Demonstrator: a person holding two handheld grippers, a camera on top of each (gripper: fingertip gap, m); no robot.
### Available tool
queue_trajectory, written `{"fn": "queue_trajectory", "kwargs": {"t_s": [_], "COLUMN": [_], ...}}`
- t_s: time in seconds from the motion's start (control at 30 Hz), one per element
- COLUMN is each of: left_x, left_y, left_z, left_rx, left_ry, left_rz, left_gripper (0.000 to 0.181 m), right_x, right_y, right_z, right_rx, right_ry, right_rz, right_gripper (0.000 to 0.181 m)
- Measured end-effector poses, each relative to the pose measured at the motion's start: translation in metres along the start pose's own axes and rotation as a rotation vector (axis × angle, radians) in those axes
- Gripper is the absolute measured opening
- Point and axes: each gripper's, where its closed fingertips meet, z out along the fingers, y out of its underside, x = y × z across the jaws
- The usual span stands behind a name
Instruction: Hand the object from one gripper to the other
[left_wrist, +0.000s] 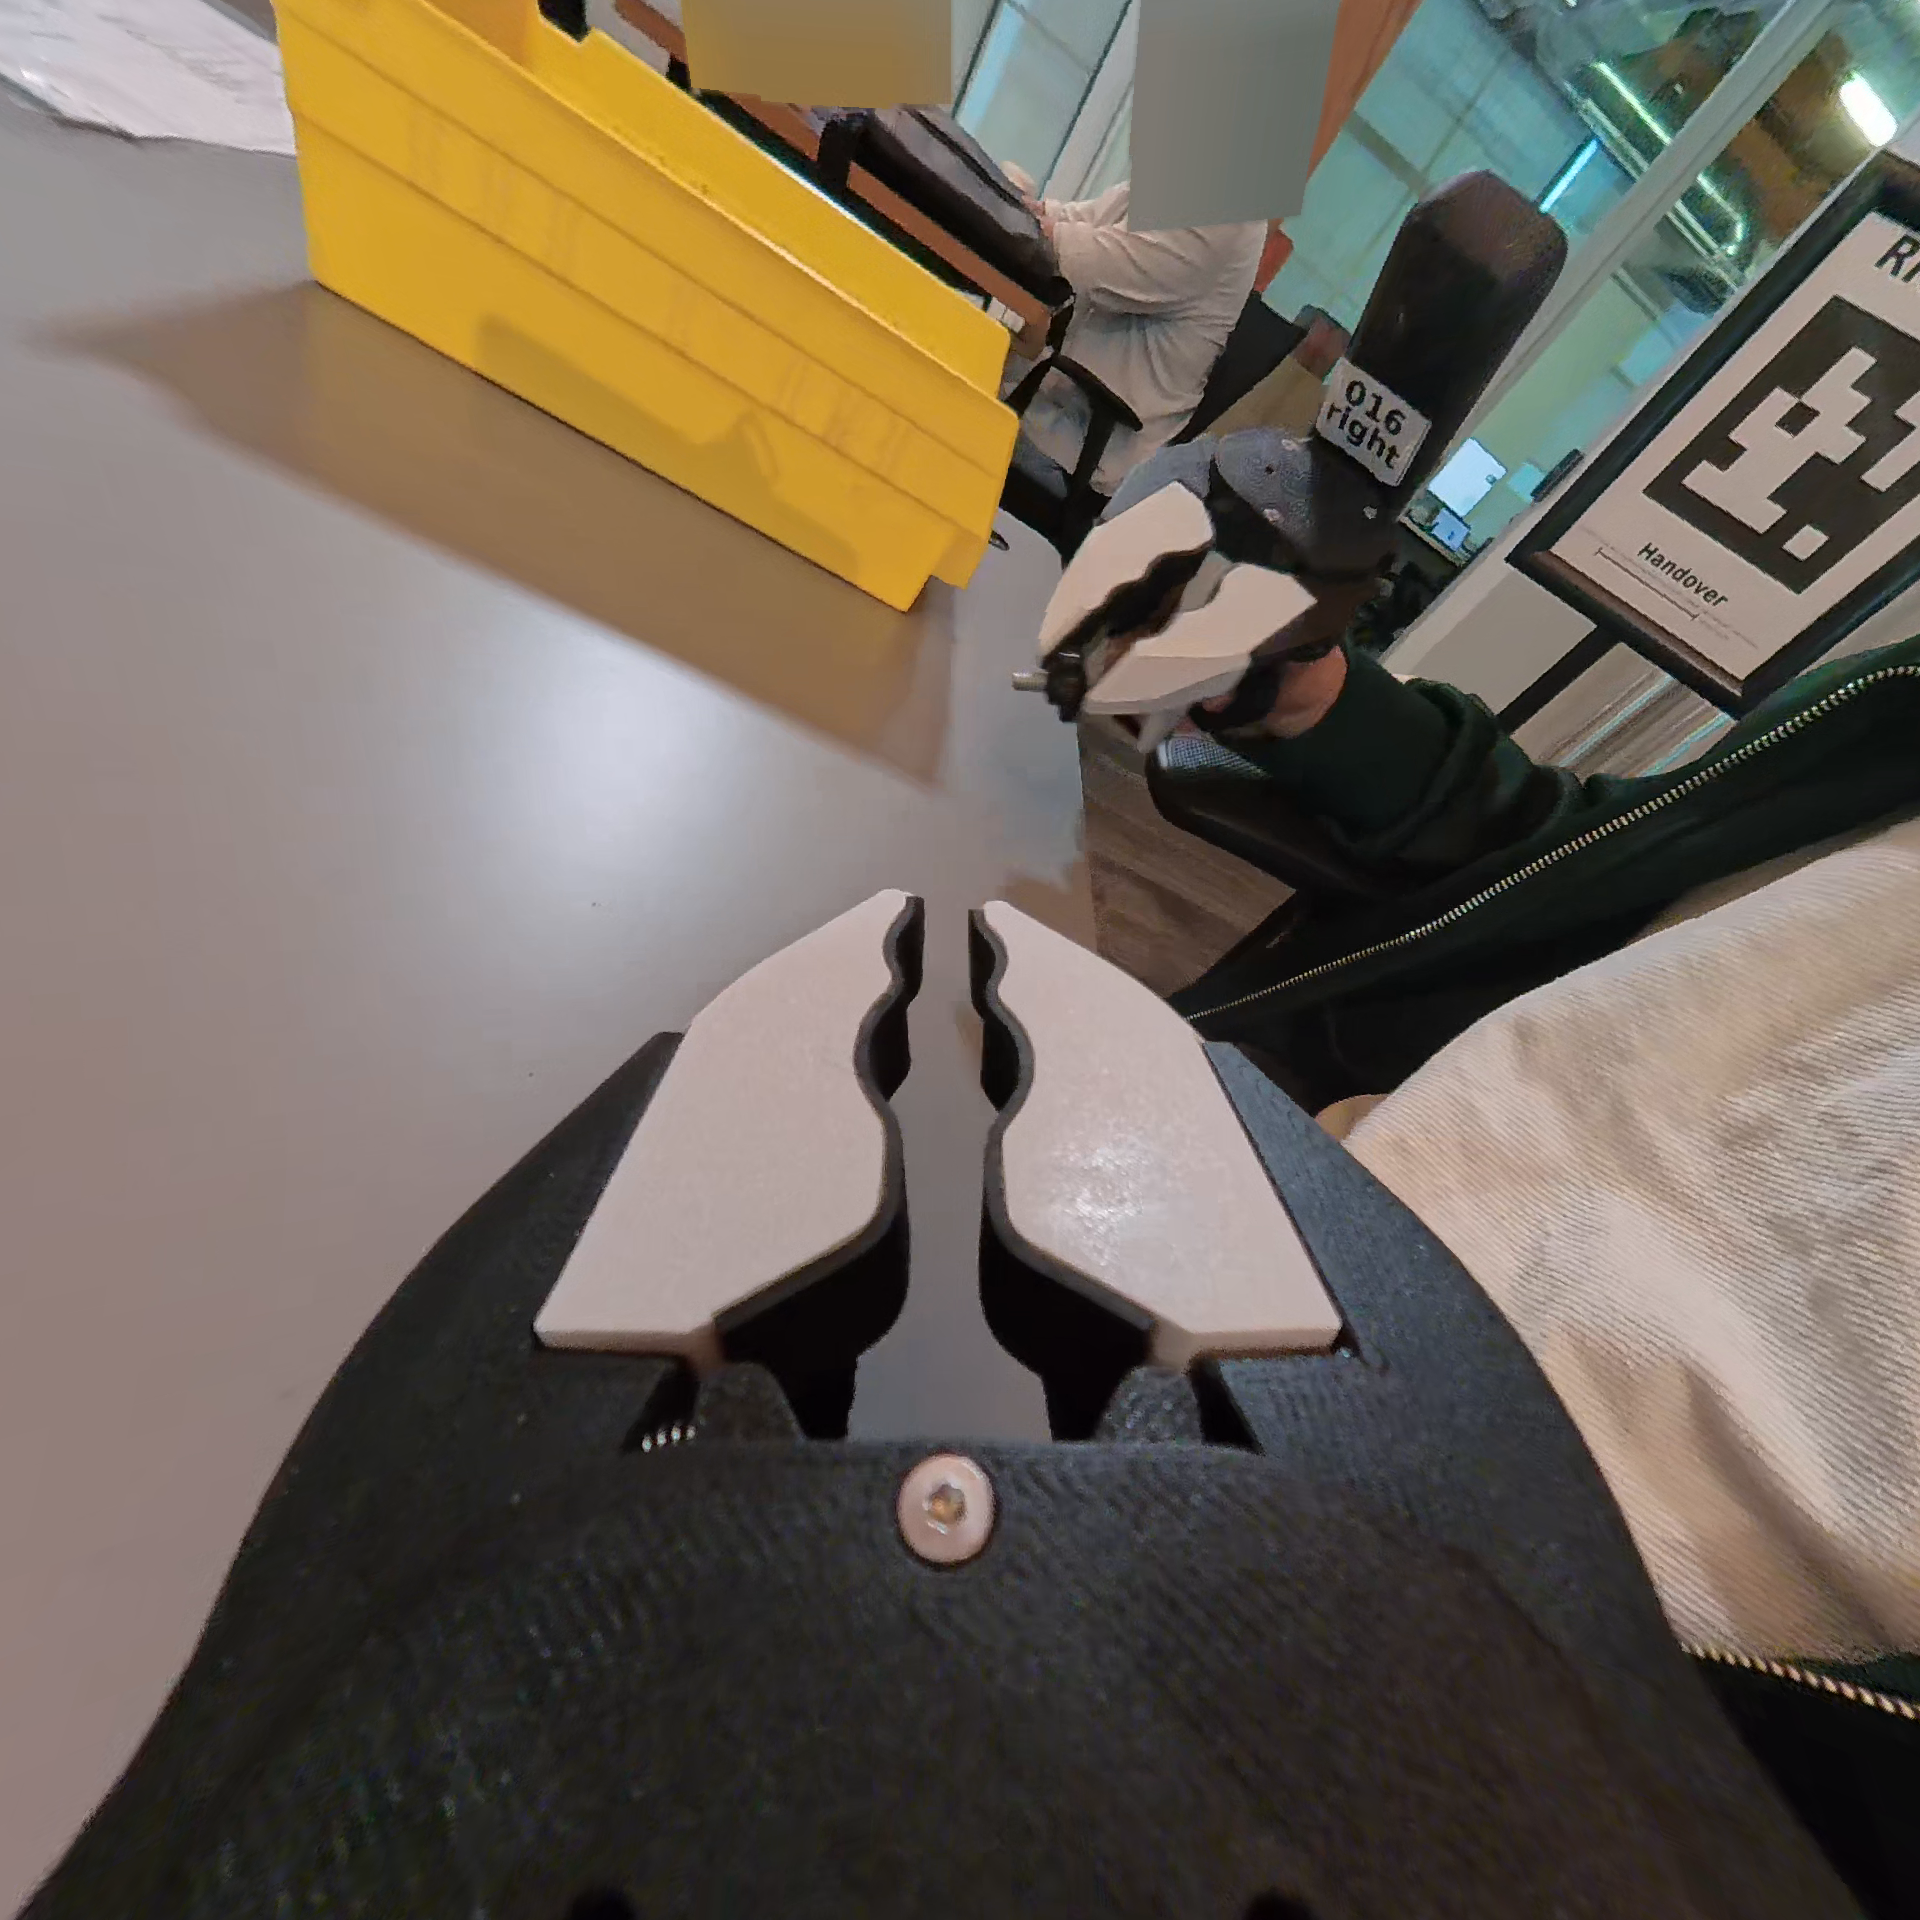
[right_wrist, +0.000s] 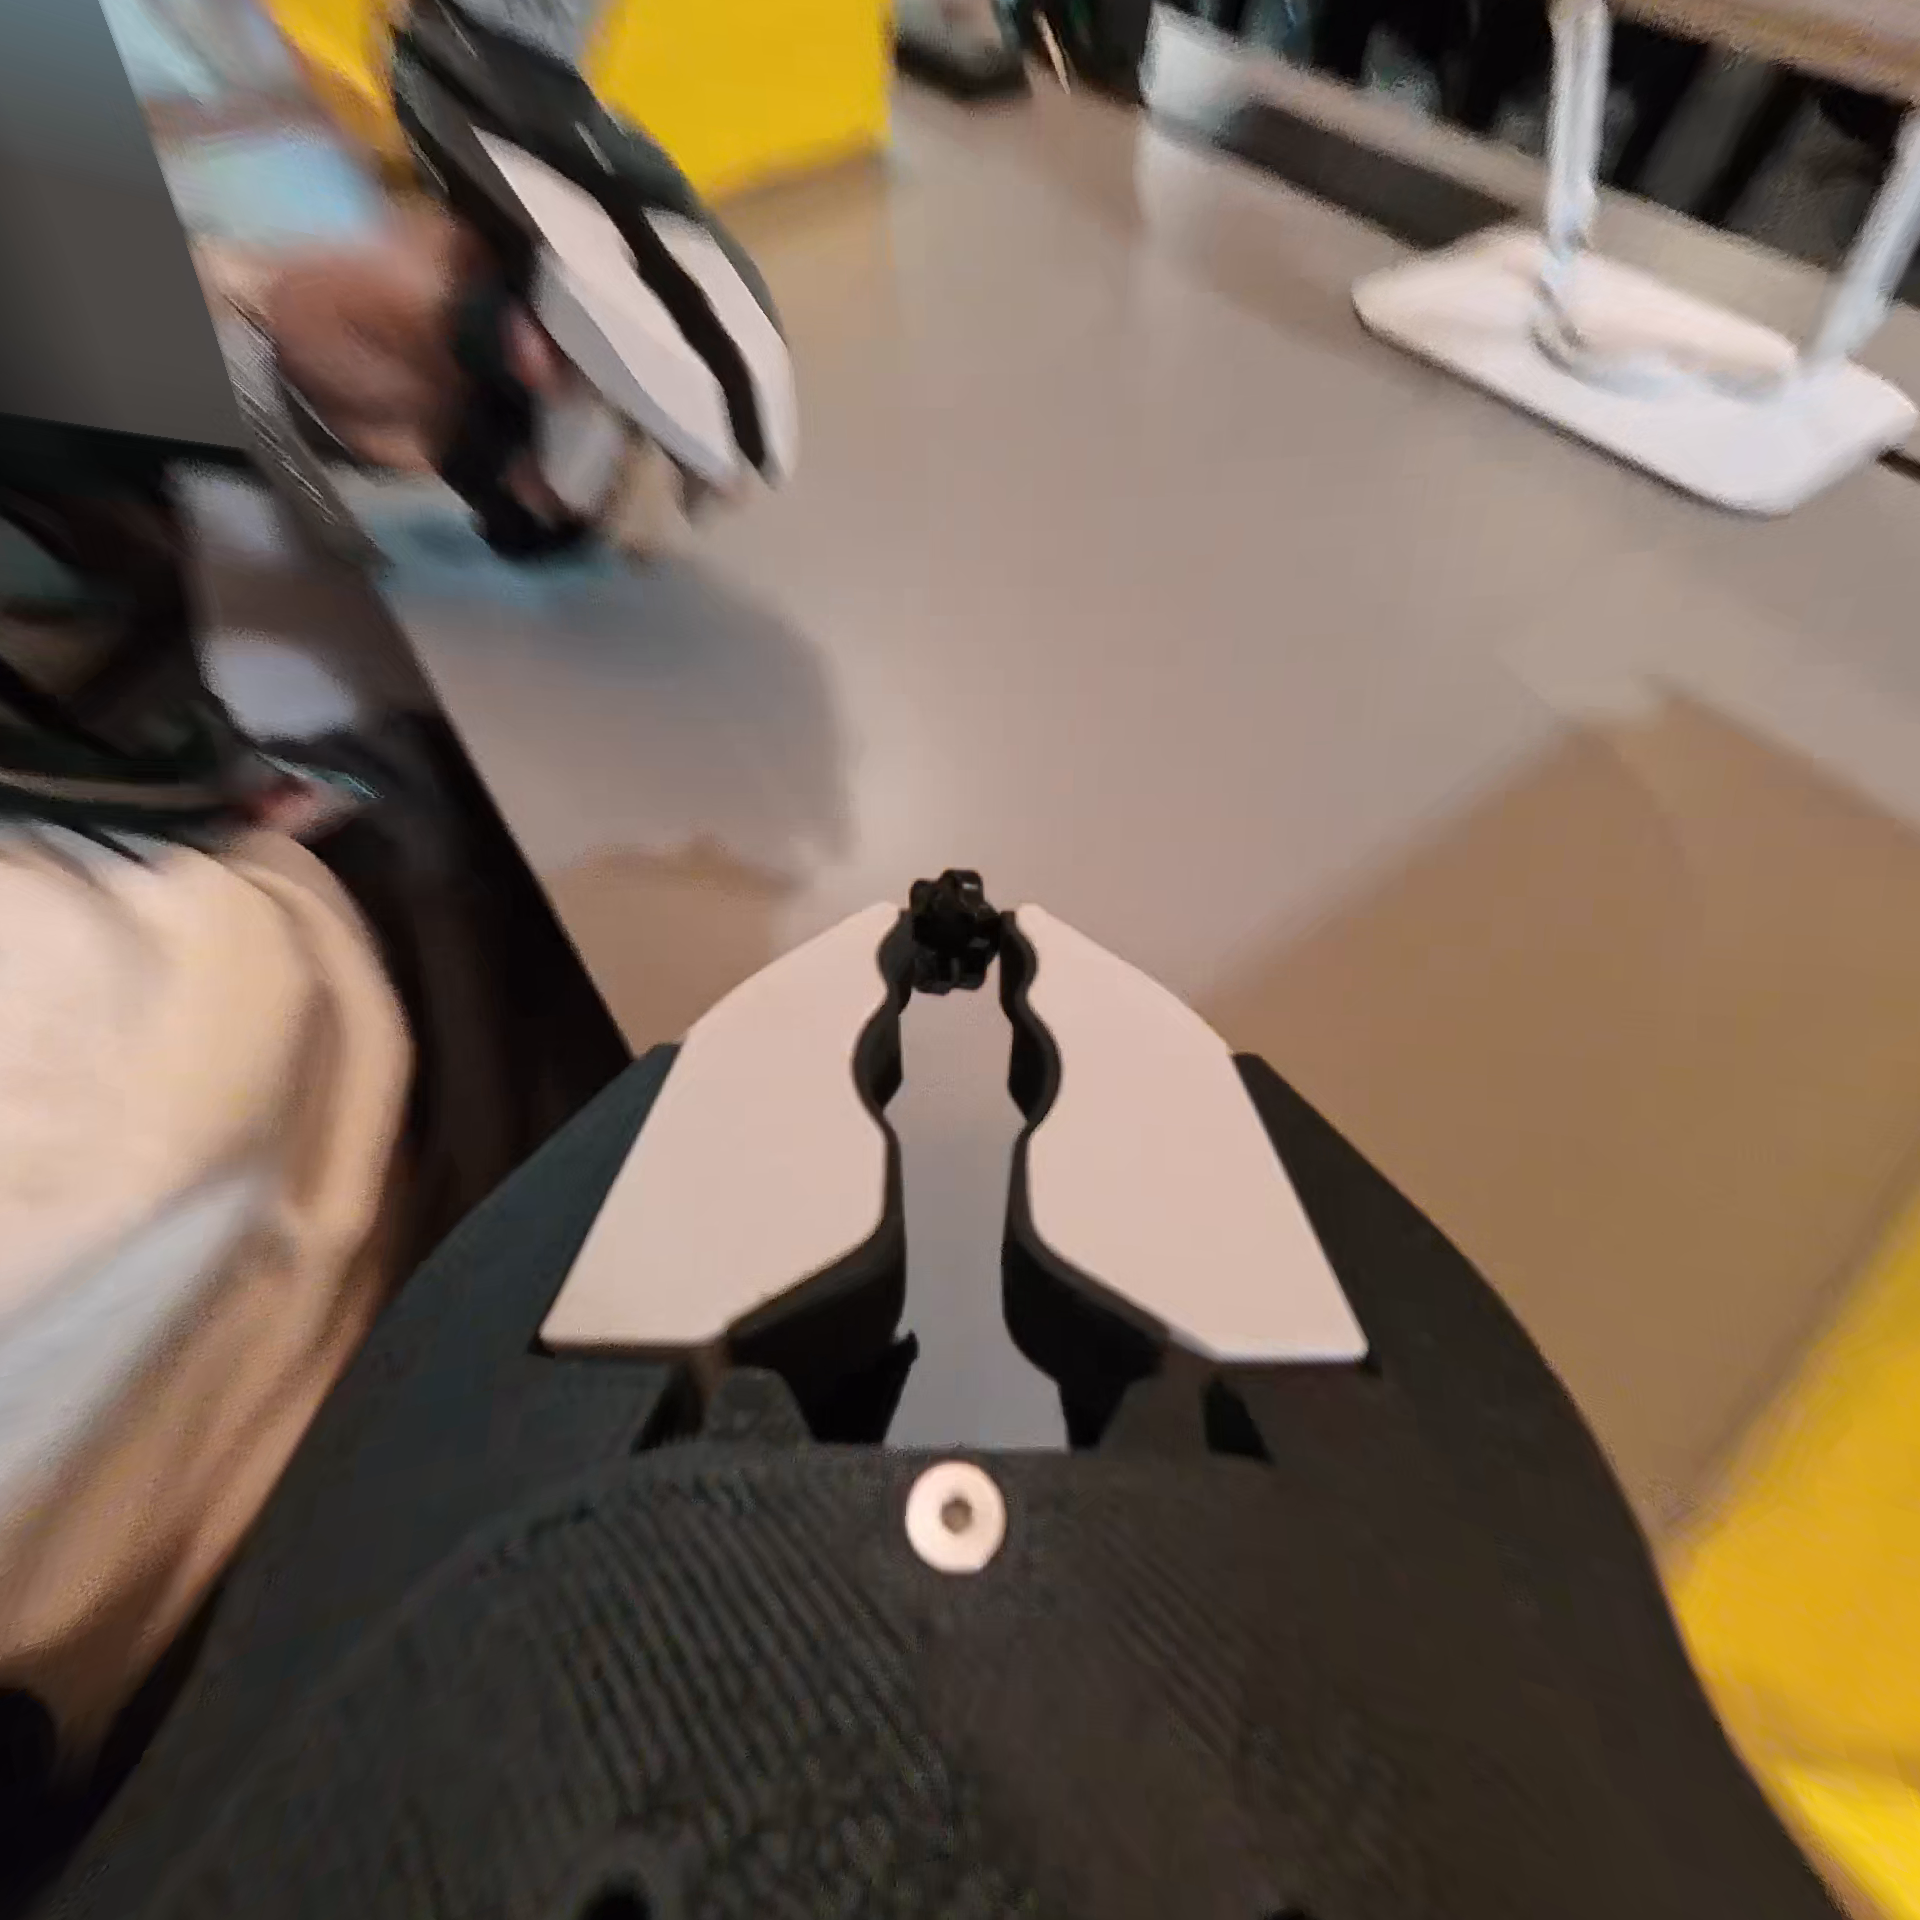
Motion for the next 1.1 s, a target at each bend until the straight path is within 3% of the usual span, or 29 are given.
{"fn": "queue_trajectory", "kwargs": {"t_s": [0.03,0.17,0.4,0.63,1.1], "left_x": [0.002,0.009,0.006,0.018,0.024], "left_y": [-0.001,-0.006,-0.011,0.005,0.008], "left_z": [0.0,-0.002,-0.024,-0.024,-0.008], "left_rx": [0.01,0.062,0.12,0.084,0.067], "left_ry": [-0.009,-0.08,-0.318,-0.399,-0.368], "left_rz": [0.017,0.12,0.325,0.515,0.523], "left_gripper": [0.009,0.014,0.011,0.017,0.013], "right_x": [-0.012,-0.045,-0.035,-0.065,-0.079], "right_y": [-0.015,-0.063,-0.092,-0.09,-0.076], "right_z": [0.006,0.027,0.077,0.094,0.098], "right_rx": [0.075,0.298,0.276,0.176,0.106], "right_ry": [-0.065,-0.324,-0.594,-0.771,-0.75], "right_rz": [0.027,0.223,0.727,0.827,0.825], "right_gripper": [0.016,0.015,0.015,0.015,0.015]}}
